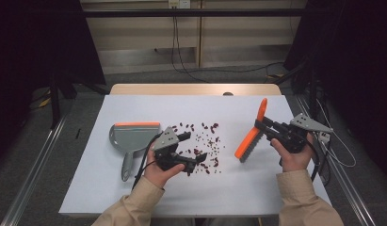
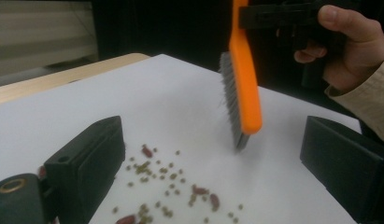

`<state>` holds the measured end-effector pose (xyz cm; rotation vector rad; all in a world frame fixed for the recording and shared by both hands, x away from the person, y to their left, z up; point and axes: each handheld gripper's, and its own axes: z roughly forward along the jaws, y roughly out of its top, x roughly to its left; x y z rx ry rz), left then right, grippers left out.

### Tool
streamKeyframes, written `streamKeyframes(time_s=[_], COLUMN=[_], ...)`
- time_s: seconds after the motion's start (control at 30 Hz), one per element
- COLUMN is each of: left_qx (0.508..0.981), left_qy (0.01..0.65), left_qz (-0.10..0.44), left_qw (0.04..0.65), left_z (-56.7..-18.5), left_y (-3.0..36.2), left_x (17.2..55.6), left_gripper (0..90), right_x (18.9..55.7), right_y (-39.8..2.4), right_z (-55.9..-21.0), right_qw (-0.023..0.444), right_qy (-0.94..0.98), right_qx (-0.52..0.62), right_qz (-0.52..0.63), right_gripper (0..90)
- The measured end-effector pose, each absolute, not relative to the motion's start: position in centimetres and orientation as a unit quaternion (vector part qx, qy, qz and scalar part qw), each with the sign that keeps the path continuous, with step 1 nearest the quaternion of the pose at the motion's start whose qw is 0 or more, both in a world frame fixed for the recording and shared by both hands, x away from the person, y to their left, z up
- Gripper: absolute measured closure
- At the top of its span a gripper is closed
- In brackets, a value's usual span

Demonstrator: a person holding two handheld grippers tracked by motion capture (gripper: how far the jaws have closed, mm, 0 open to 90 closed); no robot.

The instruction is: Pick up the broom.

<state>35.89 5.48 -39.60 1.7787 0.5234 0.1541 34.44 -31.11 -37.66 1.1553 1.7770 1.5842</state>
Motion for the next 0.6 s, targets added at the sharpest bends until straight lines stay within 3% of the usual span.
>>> streamKeyframes(time_s=[0.33,0.5,0.6], left_qx=[0.793,0.803,0.808], left_qy=[0.206,0.206,0.215], left_qz=[0.034,0.022,0.02], left_qw=[0.572,0.558,0.548], left_z=[-40.5,-41.0,-41.4], left_y=[0.1,-2.3,-2.9], left_x=[37.1,37.5,37.8], left_gripper=[22.0,37.1,52.2], right_x=[35.3,35.6,35.8], right_y=[-29.5,-28.5,-27.6], right_z=[-36.8,-36.3,-36.1], right_qw=[0.24,0.235,0.233], right_qy=[0.653,0.658,0.662], right_qx=[0.408,0.4,0.393], right_qz=[0.592,0.593,0.594], right_gripper=[69.6,69.6,69.6])
